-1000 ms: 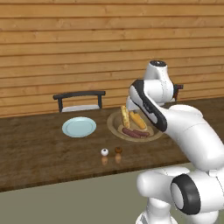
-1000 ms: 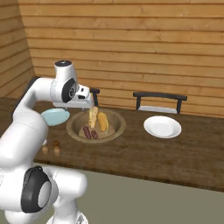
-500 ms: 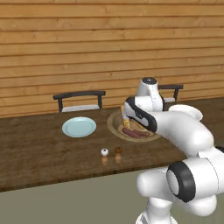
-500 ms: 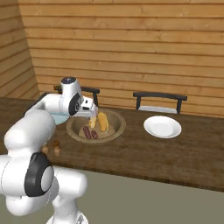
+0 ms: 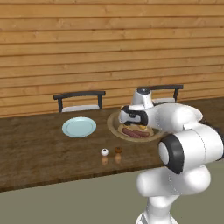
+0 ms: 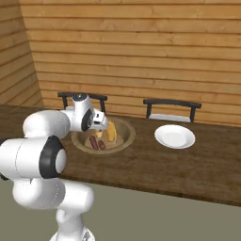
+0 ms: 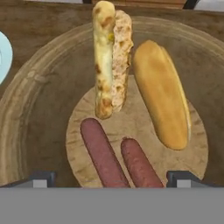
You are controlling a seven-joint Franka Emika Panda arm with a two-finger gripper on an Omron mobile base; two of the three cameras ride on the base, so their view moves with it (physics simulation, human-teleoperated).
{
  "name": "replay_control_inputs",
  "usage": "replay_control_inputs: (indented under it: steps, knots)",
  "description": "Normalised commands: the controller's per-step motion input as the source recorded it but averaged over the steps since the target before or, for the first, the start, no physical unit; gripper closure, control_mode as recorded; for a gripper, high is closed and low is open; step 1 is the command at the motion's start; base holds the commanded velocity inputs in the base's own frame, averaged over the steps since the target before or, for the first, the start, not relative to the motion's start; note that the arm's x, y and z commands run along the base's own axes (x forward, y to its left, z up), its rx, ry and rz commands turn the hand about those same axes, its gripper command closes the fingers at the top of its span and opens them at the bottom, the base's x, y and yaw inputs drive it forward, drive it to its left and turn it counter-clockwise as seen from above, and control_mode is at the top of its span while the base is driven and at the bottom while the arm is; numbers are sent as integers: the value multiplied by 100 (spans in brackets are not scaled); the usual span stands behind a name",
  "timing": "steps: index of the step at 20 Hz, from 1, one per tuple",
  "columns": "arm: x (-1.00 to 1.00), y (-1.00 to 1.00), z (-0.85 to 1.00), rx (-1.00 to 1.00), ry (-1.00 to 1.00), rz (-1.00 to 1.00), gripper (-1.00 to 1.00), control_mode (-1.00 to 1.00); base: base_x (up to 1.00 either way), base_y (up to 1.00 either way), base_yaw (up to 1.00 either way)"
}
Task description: Place one bun and one sausage from the bowl on each plate.
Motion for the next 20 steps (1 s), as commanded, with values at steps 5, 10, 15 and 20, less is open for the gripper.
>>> replay_control_inputs:
  steps: [5, 10, 15, 20]
  knots:
    - [55, 0, -32, 0, 0, 0, -100, -100, 0, 0, 0]
    - [48, 0, -42, 0, 0, 0, -100, -100, 0, 0, 0]
    - [35, 0, -48, 0, 0, 0, -100, -100, 0, 0, 0]
    - [38, 0, -43, 0, -1, 0, -100, -100, 0, 0, 0]
